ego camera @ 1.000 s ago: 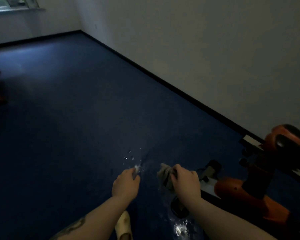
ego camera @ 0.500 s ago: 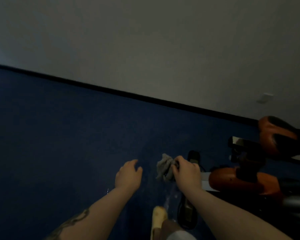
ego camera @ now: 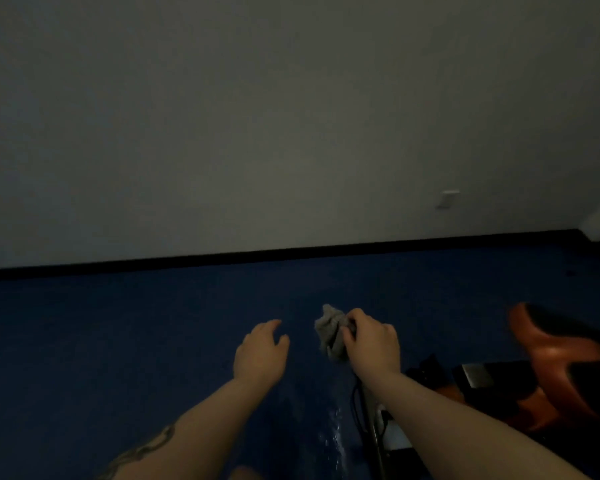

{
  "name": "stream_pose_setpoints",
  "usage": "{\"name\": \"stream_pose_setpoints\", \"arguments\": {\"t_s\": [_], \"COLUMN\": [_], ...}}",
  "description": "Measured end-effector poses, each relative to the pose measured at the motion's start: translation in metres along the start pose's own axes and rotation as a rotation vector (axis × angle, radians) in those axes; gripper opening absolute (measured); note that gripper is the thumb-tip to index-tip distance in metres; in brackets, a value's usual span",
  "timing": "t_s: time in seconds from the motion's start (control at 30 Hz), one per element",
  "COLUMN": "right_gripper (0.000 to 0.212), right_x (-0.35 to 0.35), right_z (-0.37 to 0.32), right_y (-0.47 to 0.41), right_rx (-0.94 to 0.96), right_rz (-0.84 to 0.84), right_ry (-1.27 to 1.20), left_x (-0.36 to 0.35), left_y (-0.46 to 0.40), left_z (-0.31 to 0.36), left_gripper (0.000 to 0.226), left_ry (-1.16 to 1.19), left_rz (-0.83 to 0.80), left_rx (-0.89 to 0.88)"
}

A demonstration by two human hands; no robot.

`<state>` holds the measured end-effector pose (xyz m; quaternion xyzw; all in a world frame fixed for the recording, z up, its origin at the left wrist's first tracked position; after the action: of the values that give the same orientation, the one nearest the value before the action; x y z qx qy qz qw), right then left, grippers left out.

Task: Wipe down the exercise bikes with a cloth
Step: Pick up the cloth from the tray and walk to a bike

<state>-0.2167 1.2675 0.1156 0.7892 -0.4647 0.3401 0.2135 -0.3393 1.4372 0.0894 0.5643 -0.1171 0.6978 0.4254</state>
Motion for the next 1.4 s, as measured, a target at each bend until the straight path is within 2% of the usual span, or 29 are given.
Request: {"name": "stream_pose_setpoints", "arguments": {"t_s": [0.27, 0.47, 0.73, 0.9, 1.23, 1.4], "right_gripper": [0.006, 0.009, 0.010, 0.010, 0.011, 0.010], "right_x": [0.015, 0.052, 0.116, 0.168, 0.266, 0.309], "right_z": [0.010, 0.033, 0.102, 0.155, 0.240, 0.278], "right_y": [-0.120, -0.175, -0.219, -0.249, -0.280, -0.277], "right_rx": [-0.210, -0.407, -0.641, -0.744, -0.953, -1.086], "right_rz": [0.246, 0.440, 0.627, 0.711, 0.984, 1.233], "right_ry": [0.004, -0.030, -0.070, -0.059, -0.064, -0.131], "left_x": [0.044, 0.055, 0.003, -0.021, -0.067, -0.090], "left_y": [-0.173, -0.275, -0.322, -0.345, -0.363, -0.365], "left_z": [0.068, 0.154, 0.314, 0.407, 0.588, 0.689], "left_gripper": [0.049, 0.049, 0.048, 0.048, 0.047, 0.047], "left_ry": [-0.105, -0.155, -0.192, -0.227, -0.269, -0.342], "left_rz": [-0.085, -0.160, -0.292, -0.351, -0.467, -0.529], "left_rx": [-0.290, -0.506, -0.824, -0.927, -1.189, -1.397]}}
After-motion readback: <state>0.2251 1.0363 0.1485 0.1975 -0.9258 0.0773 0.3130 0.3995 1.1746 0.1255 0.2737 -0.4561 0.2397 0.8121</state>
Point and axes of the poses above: each hand's wrist, its own y-axis away from the middle knuckle, its own x-axis out of the back of the hand, z = x × y, the point moved 8 cm from there along -y, towards the middle knuckle, and after that the axes turned 15 degrees about -y, right-handed, at the moved point
